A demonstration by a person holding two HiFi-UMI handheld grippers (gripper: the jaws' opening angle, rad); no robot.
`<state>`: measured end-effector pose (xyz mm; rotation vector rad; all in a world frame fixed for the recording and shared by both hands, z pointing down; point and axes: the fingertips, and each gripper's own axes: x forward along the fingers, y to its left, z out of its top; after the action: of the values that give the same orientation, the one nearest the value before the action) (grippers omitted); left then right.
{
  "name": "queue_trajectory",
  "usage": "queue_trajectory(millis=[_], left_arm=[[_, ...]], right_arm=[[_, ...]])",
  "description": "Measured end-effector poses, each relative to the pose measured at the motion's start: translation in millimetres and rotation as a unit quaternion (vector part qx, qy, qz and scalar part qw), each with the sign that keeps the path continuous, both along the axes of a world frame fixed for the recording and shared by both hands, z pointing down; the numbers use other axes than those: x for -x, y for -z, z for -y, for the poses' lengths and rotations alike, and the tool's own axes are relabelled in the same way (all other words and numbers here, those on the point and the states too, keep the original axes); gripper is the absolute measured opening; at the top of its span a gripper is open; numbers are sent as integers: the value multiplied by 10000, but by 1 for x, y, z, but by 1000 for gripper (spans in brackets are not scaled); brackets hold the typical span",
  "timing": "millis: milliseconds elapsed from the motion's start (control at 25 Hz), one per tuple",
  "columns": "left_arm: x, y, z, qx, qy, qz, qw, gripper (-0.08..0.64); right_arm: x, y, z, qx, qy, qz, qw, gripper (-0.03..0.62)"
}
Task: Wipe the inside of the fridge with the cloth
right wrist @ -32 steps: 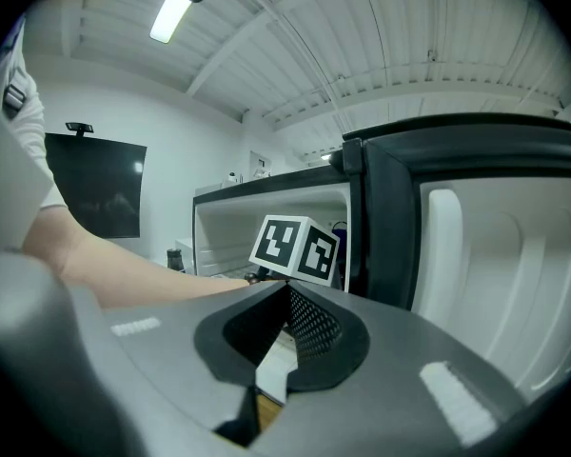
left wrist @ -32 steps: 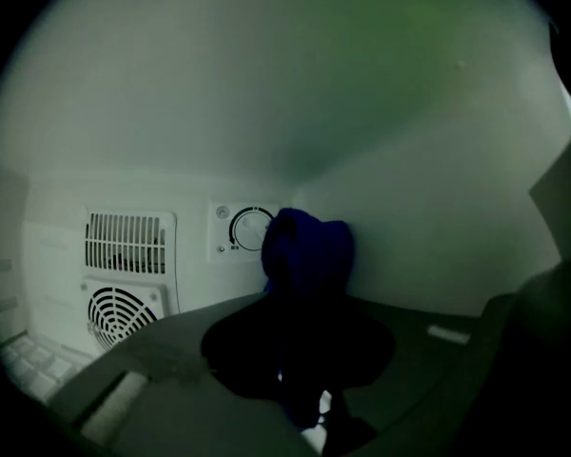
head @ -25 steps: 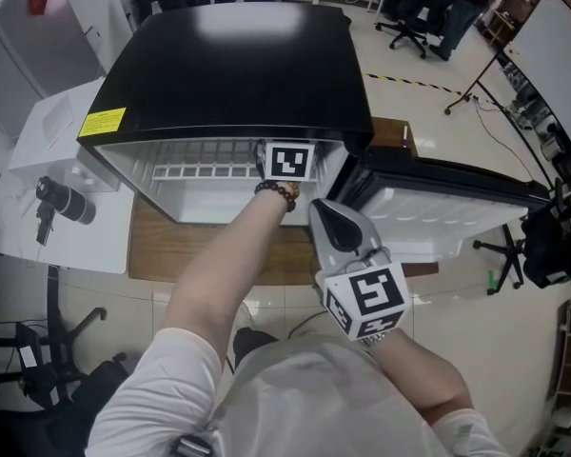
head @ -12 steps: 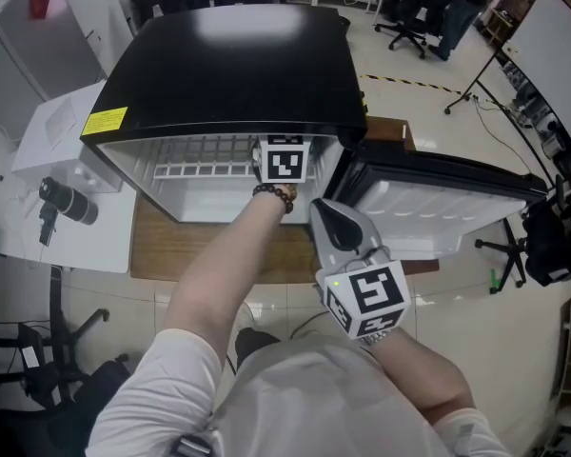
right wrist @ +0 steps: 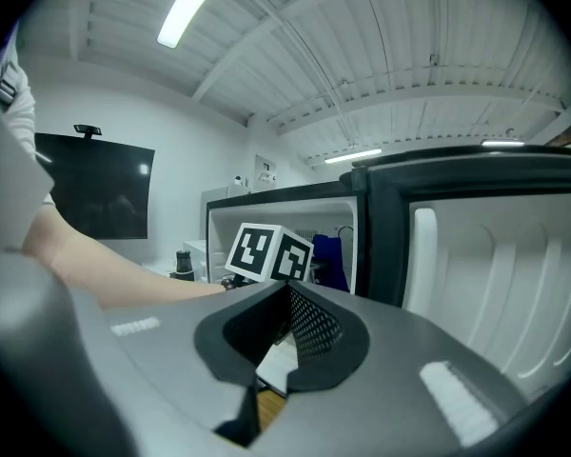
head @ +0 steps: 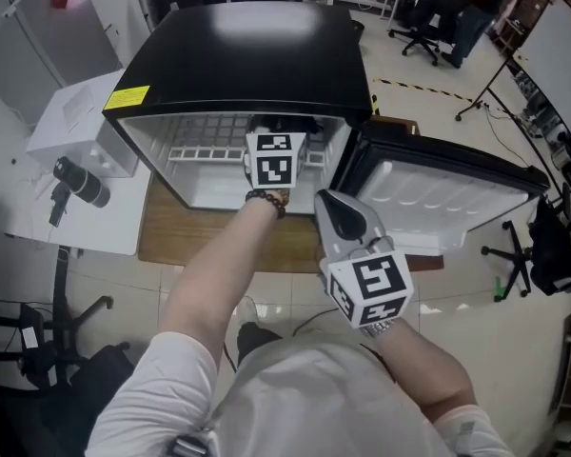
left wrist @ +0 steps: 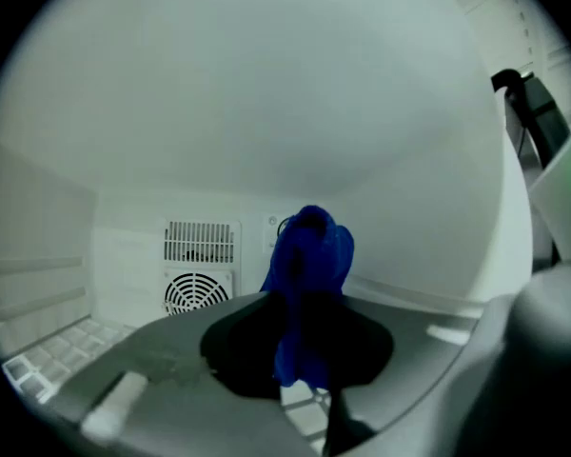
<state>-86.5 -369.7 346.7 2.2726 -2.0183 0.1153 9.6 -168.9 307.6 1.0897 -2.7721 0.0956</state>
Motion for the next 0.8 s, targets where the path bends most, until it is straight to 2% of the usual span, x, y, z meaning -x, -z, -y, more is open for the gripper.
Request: queue_trajectory(millis=[480, 800], left_arm=[[25, 12, -82, -196, 192, -19, 9996, 64], [25, 16, -151, -319, -124, -112, 9994, 67]], right_arm=[[8, -4, -23, -69, 373, -146, 9992, 26], [22, -15, -34, -130, 805, -376, 9960, 67]])
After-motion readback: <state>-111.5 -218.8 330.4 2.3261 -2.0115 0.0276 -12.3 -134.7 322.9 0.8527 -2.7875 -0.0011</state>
